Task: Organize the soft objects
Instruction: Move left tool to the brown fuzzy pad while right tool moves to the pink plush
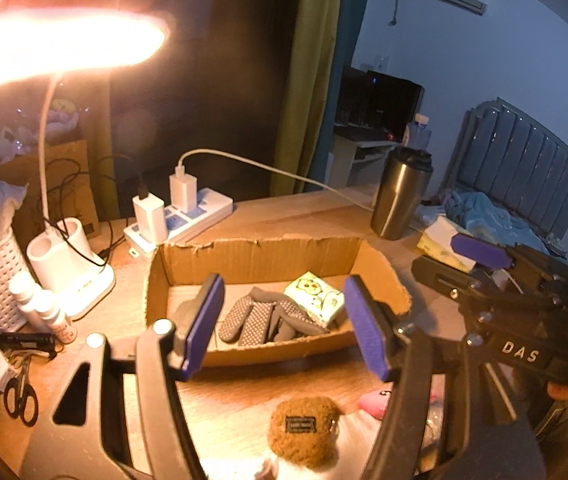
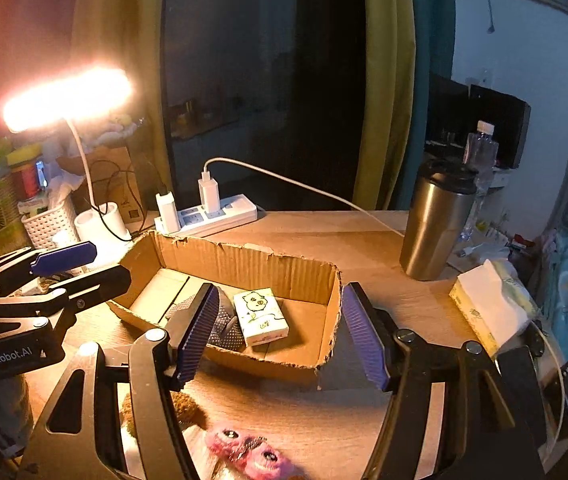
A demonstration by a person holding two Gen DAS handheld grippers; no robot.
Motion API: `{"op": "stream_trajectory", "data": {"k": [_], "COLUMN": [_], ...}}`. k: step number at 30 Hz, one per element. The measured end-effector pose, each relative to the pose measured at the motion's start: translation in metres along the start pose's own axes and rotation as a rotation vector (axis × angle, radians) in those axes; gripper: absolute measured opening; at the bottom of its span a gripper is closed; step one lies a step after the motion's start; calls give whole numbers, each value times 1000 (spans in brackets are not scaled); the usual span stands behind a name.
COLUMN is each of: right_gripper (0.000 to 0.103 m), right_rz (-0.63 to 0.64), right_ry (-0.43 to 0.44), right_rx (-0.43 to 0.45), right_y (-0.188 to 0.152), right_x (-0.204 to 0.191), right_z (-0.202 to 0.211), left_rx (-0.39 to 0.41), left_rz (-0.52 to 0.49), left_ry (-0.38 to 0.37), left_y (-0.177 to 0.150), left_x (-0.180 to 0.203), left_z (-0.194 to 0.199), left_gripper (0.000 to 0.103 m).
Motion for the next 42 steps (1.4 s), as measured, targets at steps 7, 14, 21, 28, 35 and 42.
{"op": "stream_trajectory", "data": {"k": [7,14,21,28,35,42], "right_gripper": [68,68,68,68,68,68], "right_rz": [-9,-14,-17,-27,-33,-29], "right_ry": [-6,-9,-14,-22,-12,4], "right_rx": [20,37,41,17,-24,-64], "right_y": [-3,-8,-18,-39,-63,-85], "right_x": [2,4,7,14,15,10], "right_z": [23,42,58,65,61,53], "left_rx": [24,39,50,43,17,-20], "left_rz": [-16,-29,-27,-14,-5,14], "left_ry": [-5,-7,-1,11,25,35], "left_y": [-1,-6,-14,-30,-50,-73], "left_x": [11,22,27,29,28,25], "left_z": [22,39,53,61,61,54], "left_gripper": [64,65,67,71,71,71]}}
Point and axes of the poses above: each gripper's, at about its wrist camera, not at the fingertips, and z roughly against the way its jaws point, x to its right, y to its top, the point moved 10 cm from there along -z, roughly the way its jaws point, and after that the axes turned 8 degrees about -y, right-handed, at the moved point
